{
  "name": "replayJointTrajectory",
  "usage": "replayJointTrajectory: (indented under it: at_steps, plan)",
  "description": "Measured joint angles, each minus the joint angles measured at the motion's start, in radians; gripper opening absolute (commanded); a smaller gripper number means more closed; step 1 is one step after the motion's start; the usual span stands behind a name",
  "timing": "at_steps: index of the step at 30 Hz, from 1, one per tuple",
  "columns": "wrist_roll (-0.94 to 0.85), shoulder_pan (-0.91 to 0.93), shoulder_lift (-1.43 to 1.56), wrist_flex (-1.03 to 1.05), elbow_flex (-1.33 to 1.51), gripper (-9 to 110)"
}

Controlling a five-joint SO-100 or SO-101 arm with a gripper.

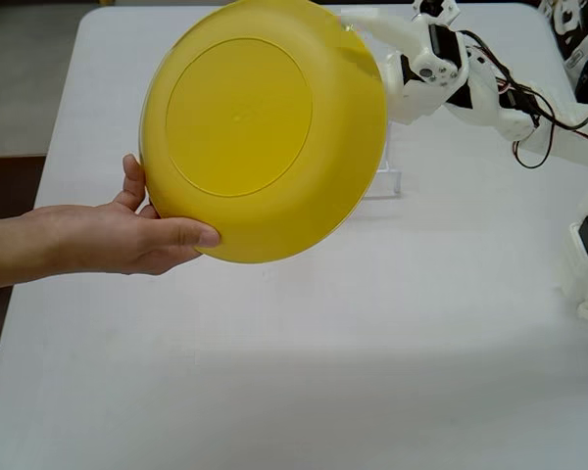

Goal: Please give me two plates.

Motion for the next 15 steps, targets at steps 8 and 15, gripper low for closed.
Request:
replayJointTrajectory:
  at_steps: [8, 15]
  plan:
    - [0.000, 0.015, 0.095, 0.121, 0.097, 40]
    - [-0.014, 0.041, 0.308, 0.261, 0.265, 39]
